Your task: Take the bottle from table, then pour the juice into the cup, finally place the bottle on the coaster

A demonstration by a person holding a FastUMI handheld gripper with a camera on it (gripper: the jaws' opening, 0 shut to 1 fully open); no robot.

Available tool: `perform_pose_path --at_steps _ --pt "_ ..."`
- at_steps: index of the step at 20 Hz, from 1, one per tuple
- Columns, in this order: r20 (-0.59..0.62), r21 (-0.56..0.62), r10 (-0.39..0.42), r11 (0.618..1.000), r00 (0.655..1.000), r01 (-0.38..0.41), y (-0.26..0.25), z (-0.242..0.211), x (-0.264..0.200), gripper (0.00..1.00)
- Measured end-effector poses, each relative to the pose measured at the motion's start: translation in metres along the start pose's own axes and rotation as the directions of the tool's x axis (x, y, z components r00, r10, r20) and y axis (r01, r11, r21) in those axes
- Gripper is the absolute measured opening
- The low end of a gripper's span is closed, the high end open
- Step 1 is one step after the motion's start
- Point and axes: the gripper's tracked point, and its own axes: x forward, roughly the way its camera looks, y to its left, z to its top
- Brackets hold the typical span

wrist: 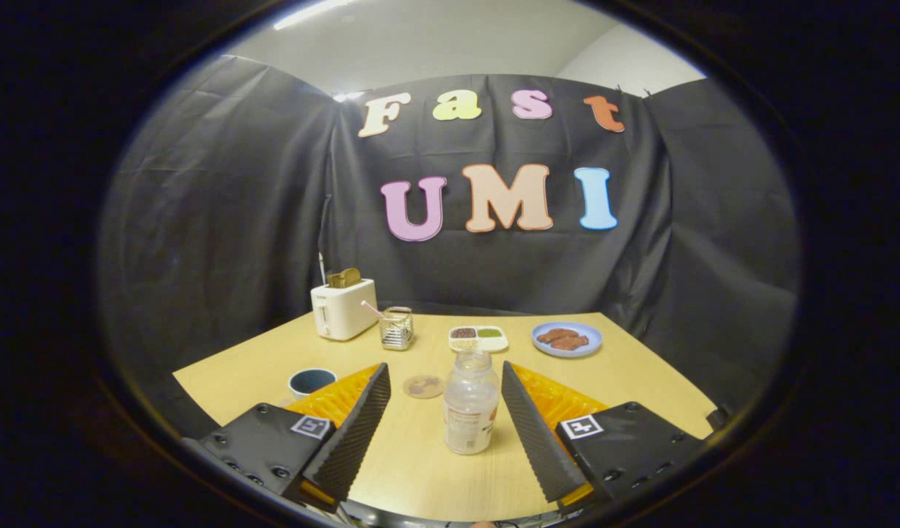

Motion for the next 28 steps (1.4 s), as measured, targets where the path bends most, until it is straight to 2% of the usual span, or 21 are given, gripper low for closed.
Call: perform_pose_path --at_steps 10,16,28 --pt "-0.058 0.046 -0.064 0.997 0.996 0.067 -0.022 -0.072 0.032 0.97" --pt "-0.105 0.081 -0.065 0.994 0.992 0.074 -0.026 -0.105 0.052 0.97" --pt "-0.156 0.135 -0.050 0.988 0.987 0.071 -0.020 -0.135 0.092 0.95"
